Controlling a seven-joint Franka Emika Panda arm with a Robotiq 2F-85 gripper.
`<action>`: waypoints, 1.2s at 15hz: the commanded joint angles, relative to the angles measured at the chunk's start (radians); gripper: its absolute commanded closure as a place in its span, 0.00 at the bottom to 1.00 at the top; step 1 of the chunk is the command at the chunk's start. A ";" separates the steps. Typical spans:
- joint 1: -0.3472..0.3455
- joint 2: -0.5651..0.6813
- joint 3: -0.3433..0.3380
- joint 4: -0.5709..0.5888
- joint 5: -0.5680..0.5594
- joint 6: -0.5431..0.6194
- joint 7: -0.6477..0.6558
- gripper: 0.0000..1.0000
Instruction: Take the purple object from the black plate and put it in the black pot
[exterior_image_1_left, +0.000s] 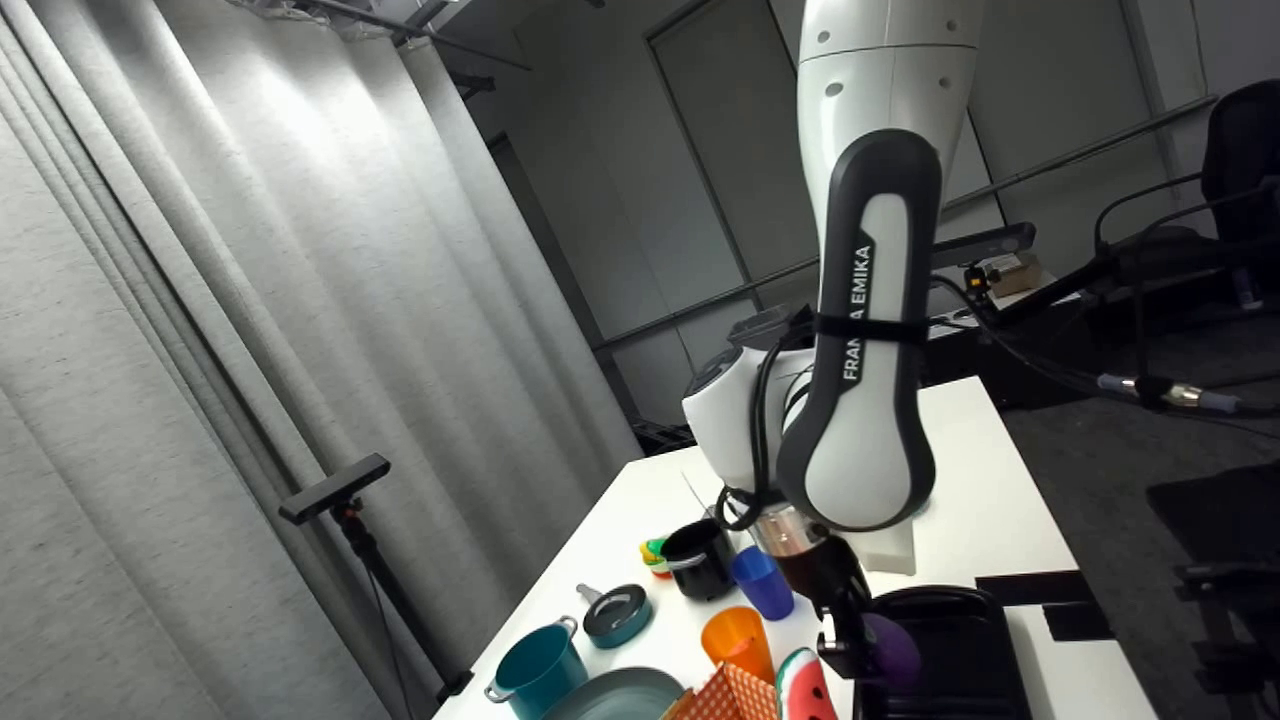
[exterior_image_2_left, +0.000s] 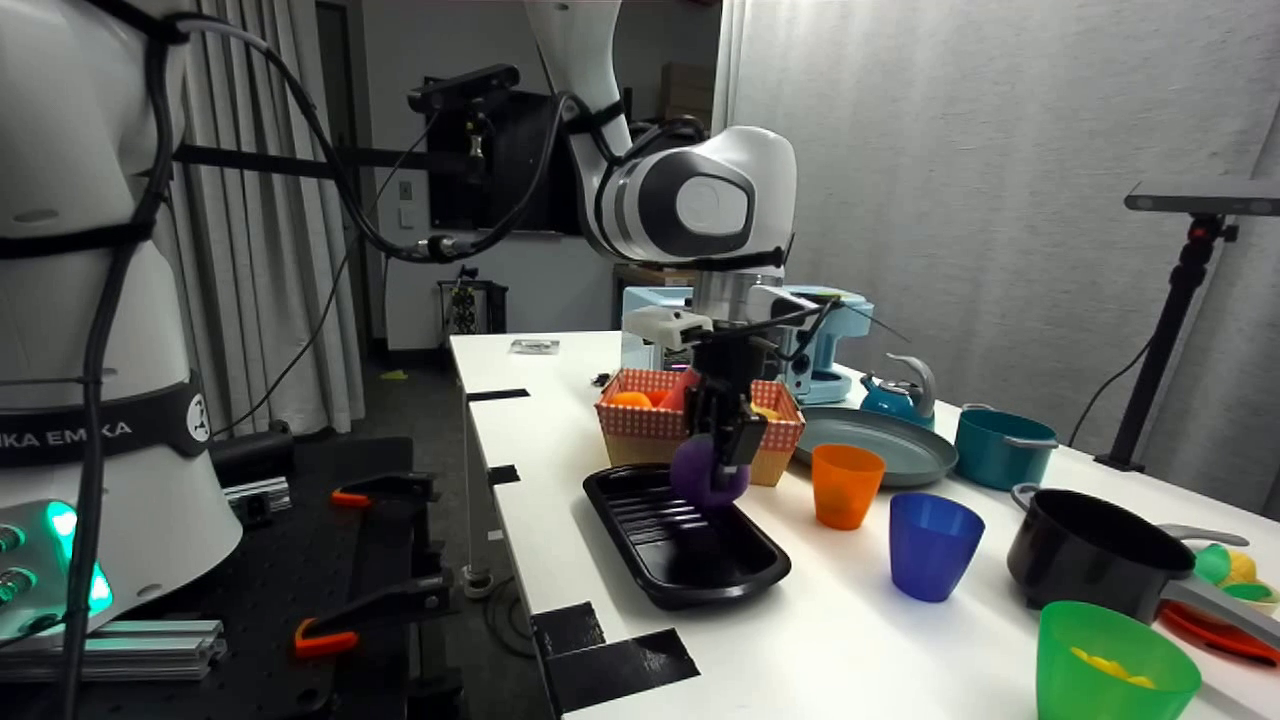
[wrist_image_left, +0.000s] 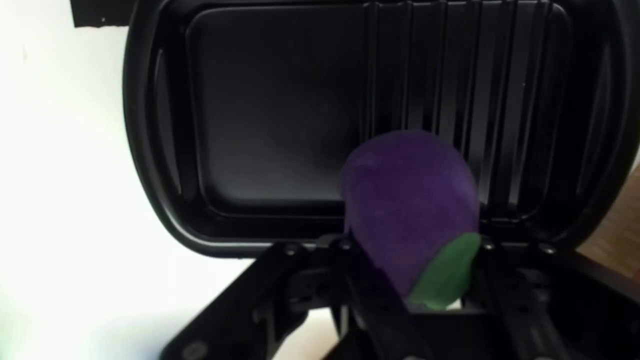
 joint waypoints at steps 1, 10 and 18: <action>0.056 -0.050 -0.039 0.012 -0.041 -0.015 0.076 0.93; 0.040 -0.093 -0.065 0.034 -0.061 -0.025 0.082 0.93; 0.035 -0.072 -0.095 0.098 -0.063 -0.042 0.091 0.93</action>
